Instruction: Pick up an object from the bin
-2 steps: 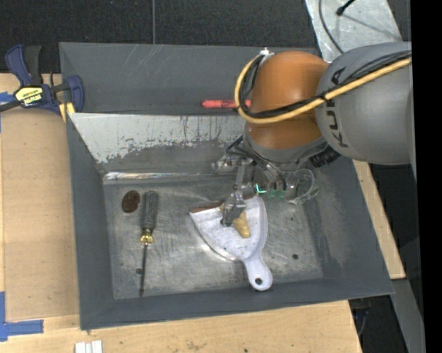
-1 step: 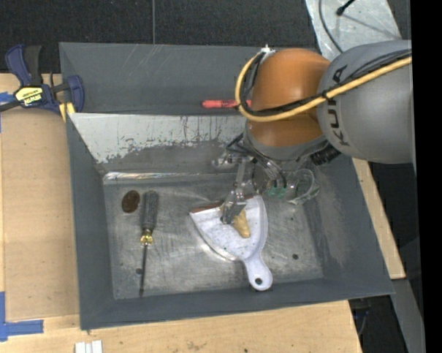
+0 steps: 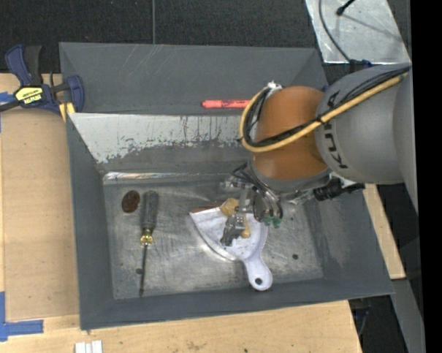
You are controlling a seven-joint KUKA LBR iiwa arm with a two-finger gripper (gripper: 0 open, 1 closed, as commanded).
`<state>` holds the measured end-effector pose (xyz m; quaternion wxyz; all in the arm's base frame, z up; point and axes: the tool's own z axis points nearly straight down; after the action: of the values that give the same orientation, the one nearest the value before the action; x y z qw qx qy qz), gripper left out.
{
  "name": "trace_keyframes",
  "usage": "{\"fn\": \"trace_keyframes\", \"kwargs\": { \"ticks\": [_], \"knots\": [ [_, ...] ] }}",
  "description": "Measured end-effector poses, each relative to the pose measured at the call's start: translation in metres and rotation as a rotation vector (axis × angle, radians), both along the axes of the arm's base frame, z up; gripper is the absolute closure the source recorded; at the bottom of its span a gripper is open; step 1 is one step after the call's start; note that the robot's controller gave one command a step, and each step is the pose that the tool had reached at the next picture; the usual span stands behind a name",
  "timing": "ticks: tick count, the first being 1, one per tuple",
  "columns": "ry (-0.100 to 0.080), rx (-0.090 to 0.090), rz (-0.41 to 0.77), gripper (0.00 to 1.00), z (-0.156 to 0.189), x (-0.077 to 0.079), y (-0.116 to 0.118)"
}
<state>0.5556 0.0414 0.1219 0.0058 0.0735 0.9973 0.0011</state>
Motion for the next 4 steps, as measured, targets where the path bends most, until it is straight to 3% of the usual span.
{"fn": "trace_keyframes", "kwargs": {
  "ticks": [1,2,3,4],
  "knots": [
    [0.005,-0.001,-0.043,0.00,-0.014,-0.019,-0.003],
    [0.008,0.000,-0.107,0.00,0.012,-0.030,0.010],
    [0.005,0.002,-0.286,0.00,-0.047,-0.053,-0.009],
    [-0.003,0.000,-0.321,1.00,-0.048,-0.053,0.028]
  ]
}}
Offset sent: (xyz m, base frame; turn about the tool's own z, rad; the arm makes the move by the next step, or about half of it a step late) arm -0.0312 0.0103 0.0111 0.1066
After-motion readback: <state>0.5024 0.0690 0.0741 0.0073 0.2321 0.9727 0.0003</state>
